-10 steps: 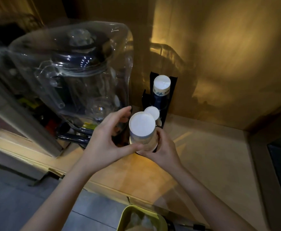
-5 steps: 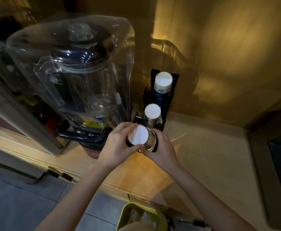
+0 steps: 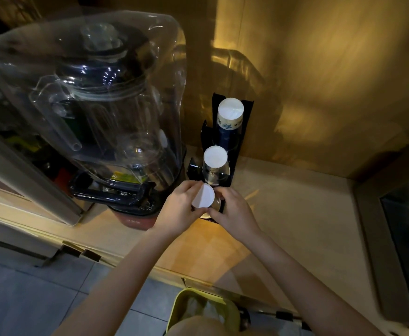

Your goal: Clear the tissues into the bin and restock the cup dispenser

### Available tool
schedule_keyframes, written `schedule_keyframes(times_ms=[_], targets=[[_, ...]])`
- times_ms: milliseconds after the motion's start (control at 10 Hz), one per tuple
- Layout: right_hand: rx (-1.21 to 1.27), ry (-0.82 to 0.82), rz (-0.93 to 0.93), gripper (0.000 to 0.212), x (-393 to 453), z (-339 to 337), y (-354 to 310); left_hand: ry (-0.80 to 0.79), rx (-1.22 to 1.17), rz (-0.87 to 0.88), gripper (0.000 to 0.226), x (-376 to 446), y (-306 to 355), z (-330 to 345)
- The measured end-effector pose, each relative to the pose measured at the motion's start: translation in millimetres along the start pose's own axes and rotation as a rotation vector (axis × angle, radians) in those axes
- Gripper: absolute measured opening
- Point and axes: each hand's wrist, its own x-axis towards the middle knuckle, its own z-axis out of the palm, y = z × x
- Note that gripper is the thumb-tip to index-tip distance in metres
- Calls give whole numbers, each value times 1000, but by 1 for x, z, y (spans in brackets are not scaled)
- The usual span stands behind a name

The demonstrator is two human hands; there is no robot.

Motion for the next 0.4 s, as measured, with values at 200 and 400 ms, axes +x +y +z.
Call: schedule_keyframes(times_ms=[200, 400], targets=[[2, -75, 44, 46, 4, -6, -5, -57, 91, -10, 70, 3, 1, -5], [187, -103, 161, 27, 20, -46, -27, -79, 114, -18, 42, 24, 30, -26]])
